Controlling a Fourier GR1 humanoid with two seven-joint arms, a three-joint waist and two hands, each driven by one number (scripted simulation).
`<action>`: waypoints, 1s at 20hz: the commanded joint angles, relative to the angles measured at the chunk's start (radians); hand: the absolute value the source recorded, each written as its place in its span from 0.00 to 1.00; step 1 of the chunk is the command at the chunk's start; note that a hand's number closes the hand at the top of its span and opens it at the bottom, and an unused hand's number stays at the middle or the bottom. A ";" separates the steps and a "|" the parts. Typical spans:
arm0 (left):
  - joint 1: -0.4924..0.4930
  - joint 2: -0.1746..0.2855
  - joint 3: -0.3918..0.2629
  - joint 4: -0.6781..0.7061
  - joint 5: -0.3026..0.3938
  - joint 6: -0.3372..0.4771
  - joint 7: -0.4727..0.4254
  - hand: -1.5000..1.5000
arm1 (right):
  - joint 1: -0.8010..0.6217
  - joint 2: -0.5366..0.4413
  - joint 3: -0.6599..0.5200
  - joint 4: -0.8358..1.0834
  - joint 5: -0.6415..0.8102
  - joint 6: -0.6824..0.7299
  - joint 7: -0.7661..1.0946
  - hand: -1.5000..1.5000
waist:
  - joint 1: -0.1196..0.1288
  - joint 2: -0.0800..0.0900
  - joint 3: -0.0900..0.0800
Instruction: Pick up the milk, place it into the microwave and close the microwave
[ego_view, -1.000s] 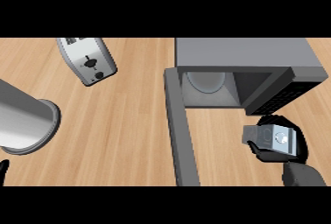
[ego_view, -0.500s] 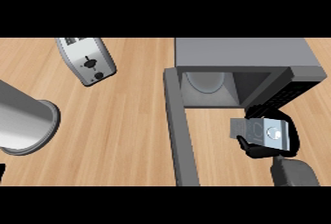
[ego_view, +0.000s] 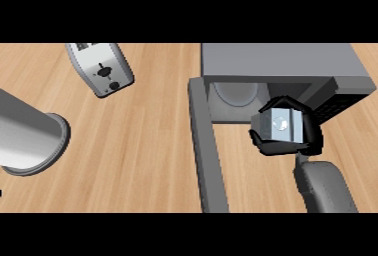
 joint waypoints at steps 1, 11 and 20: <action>-0.049 0.020 0.062 0.062 0.034 -0.018 0.000 0.00 | -0.125 0.036 0.013 0.088 0.056 -0.088 0.066 1.00 | 0.002 0.002 0.000; -0.027 0.018 0.043 0.070 0.034 -0.075 -0.024 0.00 | -0.402 -0.008 -0.061 0.408 0.085 -0.136 0.015 1.00 | 0.052 0.015 0.000; -0.100 0.045 0.053 0.054 0.065 -0.058 0.018 0.00 | -0.437 -0.021 -0.069 0.444 0.125 -0.210 -0.031 1.00 | 0.080 0.026 0.000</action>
